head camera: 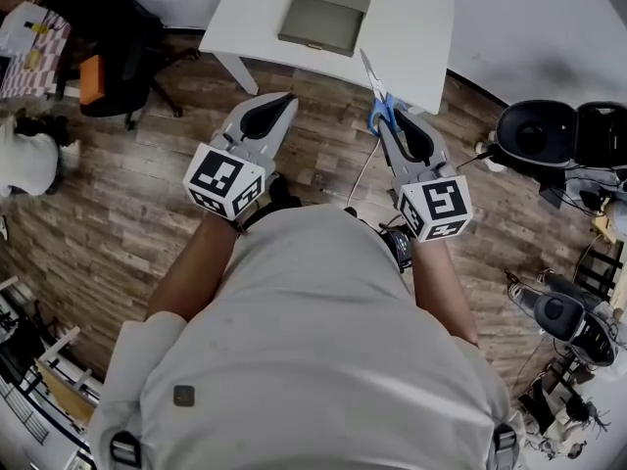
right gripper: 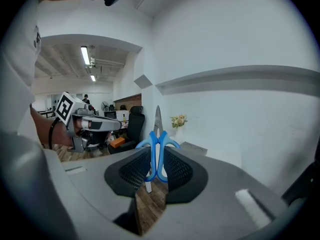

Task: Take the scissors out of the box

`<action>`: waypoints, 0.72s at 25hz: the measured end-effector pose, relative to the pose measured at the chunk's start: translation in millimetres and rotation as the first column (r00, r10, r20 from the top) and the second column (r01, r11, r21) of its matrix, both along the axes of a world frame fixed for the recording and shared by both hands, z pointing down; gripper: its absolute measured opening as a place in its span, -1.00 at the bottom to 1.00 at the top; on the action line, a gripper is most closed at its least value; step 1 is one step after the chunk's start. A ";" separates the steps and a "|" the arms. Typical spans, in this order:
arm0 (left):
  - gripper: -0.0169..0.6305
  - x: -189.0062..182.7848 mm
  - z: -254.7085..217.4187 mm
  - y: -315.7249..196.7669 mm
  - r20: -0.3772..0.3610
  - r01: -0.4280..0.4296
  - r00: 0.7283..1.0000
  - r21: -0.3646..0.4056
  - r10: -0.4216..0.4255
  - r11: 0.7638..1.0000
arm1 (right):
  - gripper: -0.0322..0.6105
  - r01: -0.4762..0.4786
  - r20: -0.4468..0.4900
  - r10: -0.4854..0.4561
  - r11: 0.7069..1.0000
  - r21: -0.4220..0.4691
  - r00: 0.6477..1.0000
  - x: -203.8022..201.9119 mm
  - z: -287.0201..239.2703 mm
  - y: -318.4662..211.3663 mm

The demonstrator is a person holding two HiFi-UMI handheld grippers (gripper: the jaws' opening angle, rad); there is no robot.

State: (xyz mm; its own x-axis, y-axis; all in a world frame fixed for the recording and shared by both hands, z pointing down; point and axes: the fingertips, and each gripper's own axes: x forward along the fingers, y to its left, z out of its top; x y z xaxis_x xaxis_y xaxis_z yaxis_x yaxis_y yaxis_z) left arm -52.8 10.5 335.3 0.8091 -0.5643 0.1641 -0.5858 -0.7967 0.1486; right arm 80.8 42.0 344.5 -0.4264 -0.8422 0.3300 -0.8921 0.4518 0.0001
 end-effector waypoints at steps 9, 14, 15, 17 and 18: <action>-0.95 74.1 0.4 72.9 0.021 0.041 0.999 0.015 -0.041 0.999 | -0.59 0.080 0.024 -0.081 0.996 0.030 0.996 63.5 -4.2 70.7; -0.95 100.3 8.4 109.5 0.035 0.064 0.997 0.011 -0.064 0.998 | -0.59 0.112 0.036 -0.113 0.993 0.036 0.993 88.3 1.5 105.2; -0.95 104.6 9.8 116.3 0.039 0.065 0.997 0.008 -0.065 0.998 | -0.59 0.115 0.037 -0.117 0.993 0.037 0.992 92.2 2.5 111.5; -0.95 111.5 11.3 129.6 0.045 0.062 0.997 0.005 -0.062 0.998 | -0.59 0.120 0.040 -0.122 0.992 0.035 0.992 97.8 4.9 123.5; -0.95 114.1 11.3 135.6 0.048 0.059 0.997 0.005 -0.059 0.998 | -0.59 0.121 0.041 -0.122 0.992 0.033 0.992 99.7 6.0 128.9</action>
State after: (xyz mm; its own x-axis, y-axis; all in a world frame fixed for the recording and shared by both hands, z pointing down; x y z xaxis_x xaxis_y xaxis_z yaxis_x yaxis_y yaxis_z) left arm 61.3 146.0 346.6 0.7658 -0.6113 0.1999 -0.6380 -0.7612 0.1163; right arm 180.4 171.0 350.5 -0.5397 -0.7925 0.2840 -0.8299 0.5575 -0.0214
